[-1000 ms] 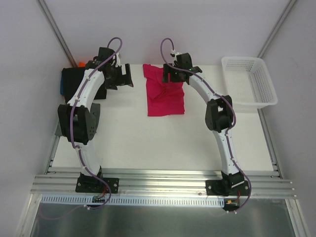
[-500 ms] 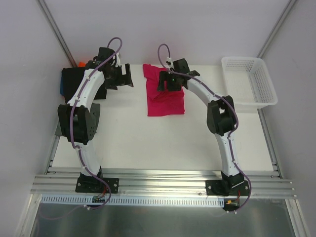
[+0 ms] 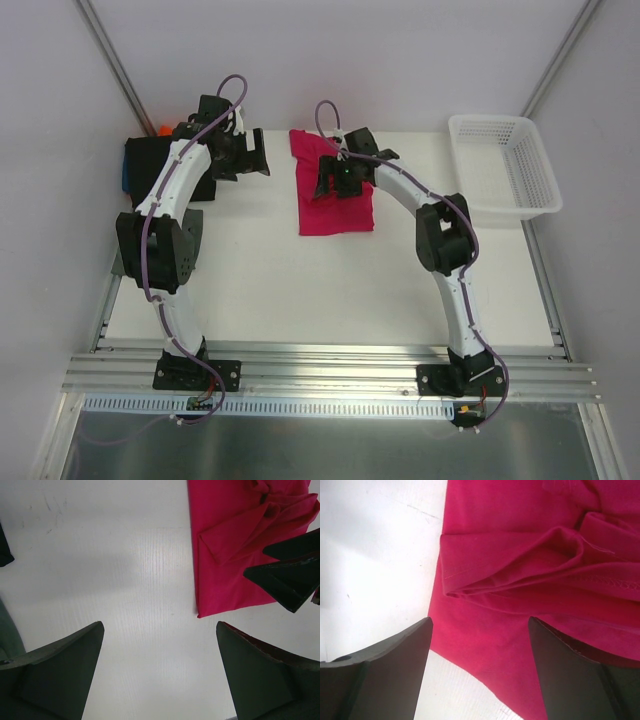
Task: Fold and stack the t-shirts
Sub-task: Fold the tshirt
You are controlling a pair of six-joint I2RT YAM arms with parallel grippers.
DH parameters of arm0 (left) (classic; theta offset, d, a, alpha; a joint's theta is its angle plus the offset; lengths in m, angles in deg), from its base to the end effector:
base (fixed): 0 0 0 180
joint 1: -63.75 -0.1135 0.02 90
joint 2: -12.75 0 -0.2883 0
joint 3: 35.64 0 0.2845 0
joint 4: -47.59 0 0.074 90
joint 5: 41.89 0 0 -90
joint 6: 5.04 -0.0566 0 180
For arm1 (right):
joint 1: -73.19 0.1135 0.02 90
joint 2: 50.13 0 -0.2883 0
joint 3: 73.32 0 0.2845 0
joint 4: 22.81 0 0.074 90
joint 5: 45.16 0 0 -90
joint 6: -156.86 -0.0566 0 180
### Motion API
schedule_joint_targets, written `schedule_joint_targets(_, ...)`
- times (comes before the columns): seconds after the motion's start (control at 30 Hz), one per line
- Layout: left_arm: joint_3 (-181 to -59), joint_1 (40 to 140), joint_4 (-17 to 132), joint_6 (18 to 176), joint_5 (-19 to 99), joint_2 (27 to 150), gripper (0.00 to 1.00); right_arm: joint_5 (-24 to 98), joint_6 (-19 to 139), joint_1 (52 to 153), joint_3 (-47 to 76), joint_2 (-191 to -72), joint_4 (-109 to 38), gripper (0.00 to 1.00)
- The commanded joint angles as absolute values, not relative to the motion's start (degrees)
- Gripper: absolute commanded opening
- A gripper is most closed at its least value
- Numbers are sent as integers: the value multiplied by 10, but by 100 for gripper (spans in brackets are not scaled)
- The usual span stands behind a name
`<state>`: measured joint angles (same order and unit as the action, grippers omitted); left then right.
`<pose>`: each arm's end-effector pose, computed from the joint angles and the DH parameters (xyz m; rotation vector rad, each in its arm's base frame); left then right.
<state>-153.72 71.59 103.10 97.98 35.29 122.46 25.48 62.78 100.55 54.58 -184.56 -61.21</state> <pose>0.4803 -0.0788 0.3316 -0.0027 2.4121 -0.4375 0.5195 0.2900 0.1970 -0.6482 2.3079 0.6614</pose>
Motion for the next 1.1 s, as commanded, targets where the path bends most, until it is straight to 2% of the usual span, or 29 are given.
schedule_joint_targets(0.0,-1537,714,1036,973,362,1195,96,260,630,1004,572,-1866,-608,82)
schedule_joint_targets(0.27,-1523,711,1042,973,359,1187,96,283,637,997,658,-1950,-587,82)
schedule_joint_targets(0.63,-1513,715,1043,968,362,1186,97,305,604,989,773,-1986,-512,82)
schedule_joint_targets(0.93,-1496,723,1047,957,368,1171,96,360,628,969,819,-2013,-474,82)
schedule_joint_targets(1.07,-1499,728,1046,960,347,1174,96,364,632,964,807,-1989,-489,82)
